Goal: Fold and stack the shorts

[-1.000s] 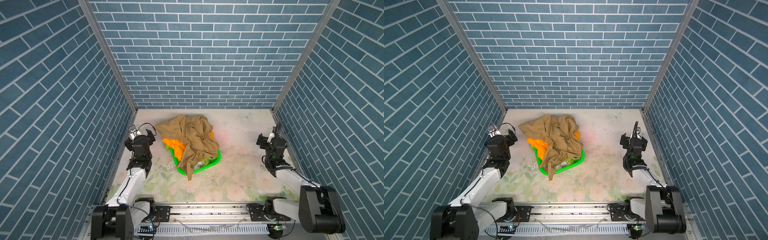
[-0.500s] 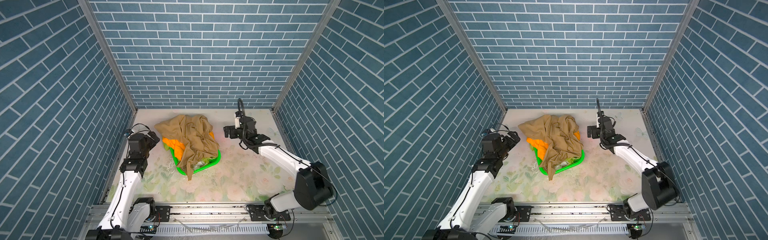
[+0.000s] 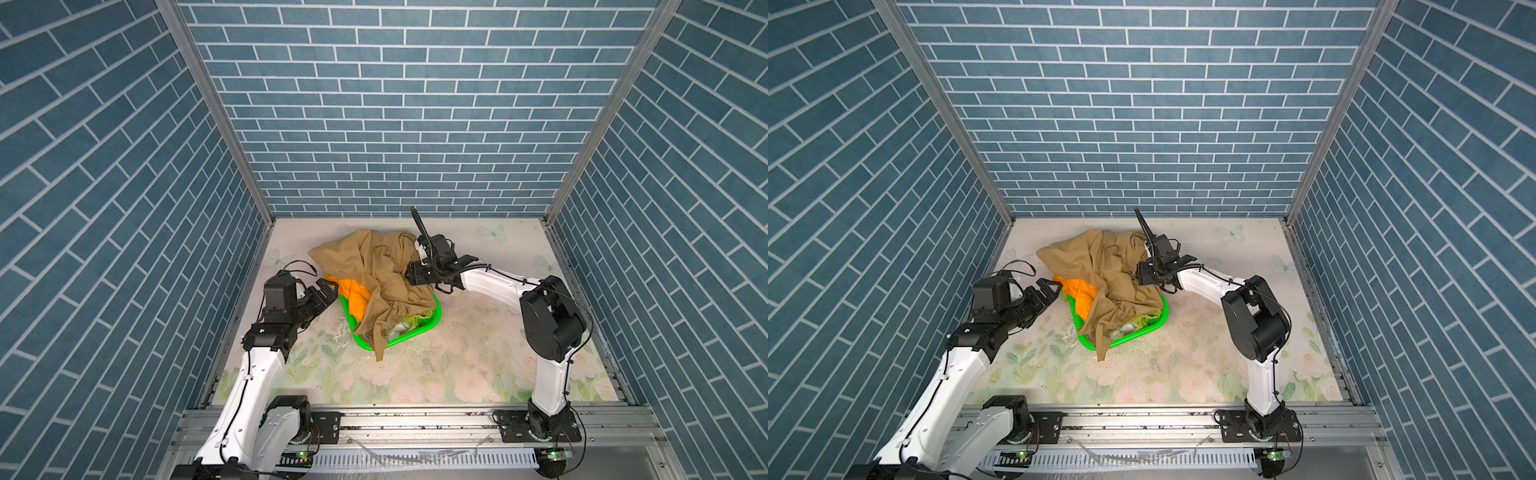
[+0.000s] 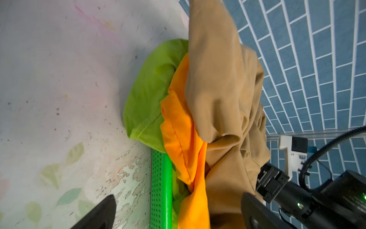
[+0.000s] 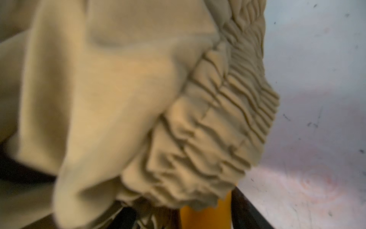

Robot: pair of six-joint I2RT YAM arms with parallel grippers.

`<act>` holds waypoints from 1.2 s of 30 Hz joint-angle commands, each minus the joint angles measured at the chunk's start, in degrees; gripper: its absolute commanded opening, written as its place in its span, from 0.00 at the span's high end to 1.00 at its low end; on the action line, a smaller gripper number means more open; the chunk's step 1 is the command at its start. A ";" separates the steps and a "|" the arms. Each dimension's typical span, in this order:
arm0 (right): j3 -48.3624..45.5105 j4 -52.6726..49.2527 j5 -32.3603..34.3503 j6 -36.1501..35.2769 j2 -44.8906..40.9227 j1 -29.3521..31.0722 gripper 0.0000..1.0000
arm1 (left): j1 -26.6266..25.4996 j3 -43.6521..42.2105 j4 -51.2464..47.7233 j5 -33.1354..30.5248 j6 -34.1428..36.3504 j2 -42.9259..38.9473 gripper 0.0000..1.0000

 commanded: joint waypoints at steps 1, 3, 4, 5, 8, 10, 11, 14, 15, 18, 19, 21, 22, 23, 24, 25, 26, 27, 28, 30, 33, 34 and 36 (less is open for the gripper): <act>1.29 -6.13 3.69 -0.63 0.79 -0.49 0.59 | -0.54 -1.72 -0.27 3.13 0.65 -0.40 0.00; 1.20 -8.26 5.27 -2.36 0.33 -2.02 0.68 | -1.14 -2.43 0.75 3.32 0.17 -0.54 0.00; 1.00 -9.40 5.88 -3.21 -0.08 -3.10 0.69 | -1.66 -2.49 1.11 3.27 0.08 -0.52 0.00; 0.41 -10.14 6.42 -4.03 -0.82 -4.44 0.71 | -2.33 -2.40 1.51 2.89 0.14 -0.52 0.00; -3.18 -11.22 8.65 -5.46 -4.13 -9.13 0.76 | -5.78 -1.90 4.08 1.32 -0.31 0.17 0.00; -6.42 -11.54 9.82 -6.77 -6.97 -12.29 0.77 | -8.63 -0.56 5.35 -0.26 0.12 1.90 0.00; -8.03 -11.75 10.36 -7.52 -8.40 -14.01 0.77 | -10.12 0.65 5.74 -1.23 0.45 2.91 0.00; -11.06 -14.40 13.84 -10.67 -11.74 -18.13 0.67 | -13.39 3.17 7.99 -2.18 0.97 6.30 0.01; -11.20 -15.78 15.91 -11.88 -12.98 -19.14 0.58 | -14.20 3.19 9.20 -1.92 0.75 7.32 0.00; -9.41 -21.07 21.94 -14.08 -17.60 -19.87 0.22 | -16.10 5.72 11.12 -0.60 0.40 10.27 0.00; -7.83 -23.37 23.79 -13.61 -19.51 -19.93 0.15 | -16.54 6.23 11.32 -0.10 0.46 11.16 0.00; -5.11 -27.09 26.09 -10.91 -23.62 -19.29 0.05 | -17.32 7.51 11.34 0.86 0.84 12.84 0.00; -4.36 -28.00 27.64 -9.04 -25.63 -18.41 0.03 | -17.66 7.90 11.41 1.16 0.95 13.47 0.00; -3.98 -28.02 28.96 -6.89 -28.10 -16.53 0.01 | -17.88 8.40 11.45 1.71 1.17 14.11 0.00; -4.22 -27.16 29.59 -4.58 -30.04 -14.15 0.01 | -18.11 8.74 11.43 2.02 1.30 14.58 0.00; -4.39 -26.28 29.91 -2.19 -30.93 -11.89 0.01 | -18.23 9.08 11.55 2.37 1.30 14.89 0.00; -4.21 -25.54 29.94 1.09 -31.06 -9.30 0.01 | -18.27 9.22 11.67 2.50 1.30 14.99 0.00; -3.83 -24.69 29.39 4.14 -30.14 -6.97 0.01 | -18.34 9.15 11.76 2.54 1.06 14.93 0.00; -3.15 -24.18 28.89 6.67 -28.33 -5.31 0.01 | -18.33 9.02 11.86 2.41 0.92 14.83 0.00; -0.25 -23.63 28.90 11.77 -22.43 -1.92 0.01 | -18.34 8.54 12.04 2.30 0.26 14.39 0.00; 6.83 -24.41 30.06 15.53 -13.06 2.48 0.01 | -18.34 7.63 11.82 2.33 -0.13 13.87 0.00; 10.13 -24.62 30.73 15.80 -9.29 3.80 0.01 | -18.34 7.25 11.78 2.35 -0.14 13.70 0.01; 17.12 -26.76 31.02 15.89 -1.96 4.97 0.01 | -18.30 6.82 11.52 2.31 -0.10 13.57 0.00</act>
